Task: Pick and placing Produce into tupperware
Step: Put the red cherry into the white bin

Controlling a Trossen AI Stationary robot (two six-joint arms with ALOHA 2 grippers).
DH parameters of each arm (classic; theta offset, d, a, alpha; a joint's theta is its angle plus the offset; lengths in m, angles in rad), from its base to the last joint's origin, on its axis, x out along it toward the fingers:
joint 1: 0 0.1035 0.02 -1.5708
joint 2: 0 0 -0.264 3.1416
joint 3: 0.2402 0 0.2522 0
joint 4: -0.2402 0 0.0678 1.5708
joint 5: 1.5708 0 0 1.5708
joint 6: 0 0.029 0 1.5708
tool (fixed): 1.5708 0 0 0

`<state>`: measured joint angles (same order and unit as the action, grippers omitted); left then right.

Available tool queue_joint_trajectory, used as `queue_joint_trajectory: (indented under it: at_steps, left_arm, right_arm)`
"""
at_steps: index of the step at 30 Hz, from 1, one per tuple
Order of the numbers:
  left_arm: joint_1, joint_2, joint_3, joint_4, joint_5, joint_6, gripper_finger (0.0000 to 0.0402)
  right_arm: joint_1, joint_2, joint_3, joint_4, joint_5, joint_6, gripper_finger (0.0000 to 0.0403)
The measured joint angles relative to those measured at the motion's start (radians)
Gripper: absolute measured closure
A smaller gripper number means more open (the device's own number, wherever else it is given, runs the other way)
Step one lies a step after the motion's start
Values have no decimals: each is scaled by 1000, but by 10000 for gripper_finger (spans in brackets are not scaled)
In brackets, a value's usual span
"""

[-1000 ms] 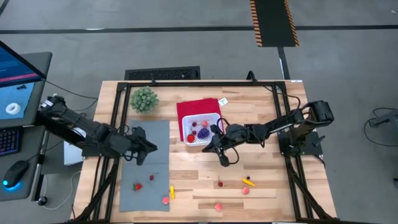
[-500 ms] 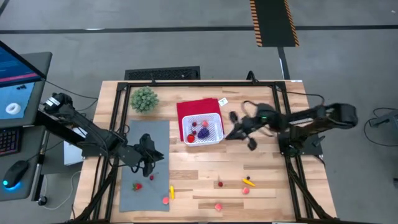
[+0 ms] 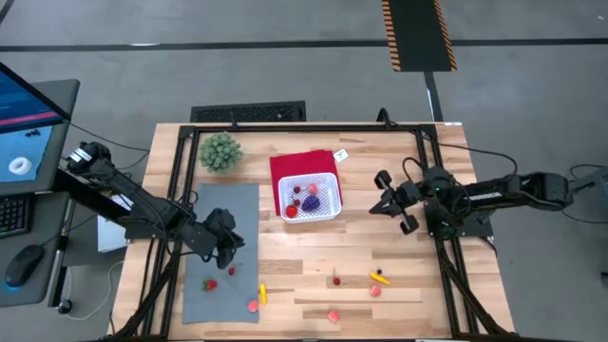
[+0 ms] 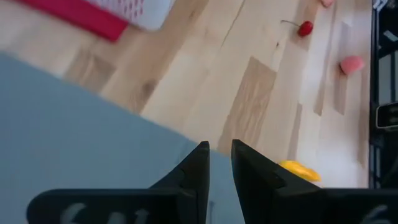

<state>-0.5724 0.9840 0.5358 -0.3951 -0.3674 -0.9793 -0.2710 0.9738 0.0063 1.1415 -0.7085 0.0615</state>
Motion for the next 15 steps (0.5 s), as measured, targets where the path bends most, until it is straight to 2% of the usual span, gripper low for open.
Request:
queue_joint_trajectory:
  at_steps: [5,11,15]
  left_arm:
    - [-1,41,0,-21,63,-68,319]
    - [-1,183,29,-5,121,-142,266]
    - [-2,280,88,-20,178,-169,252]
  right_arm:
    - [0,0,0,-12,14,2,368]
    - [0,0,0,-19,26,18,371]
    - [0,0,0,-25,29,18,370]
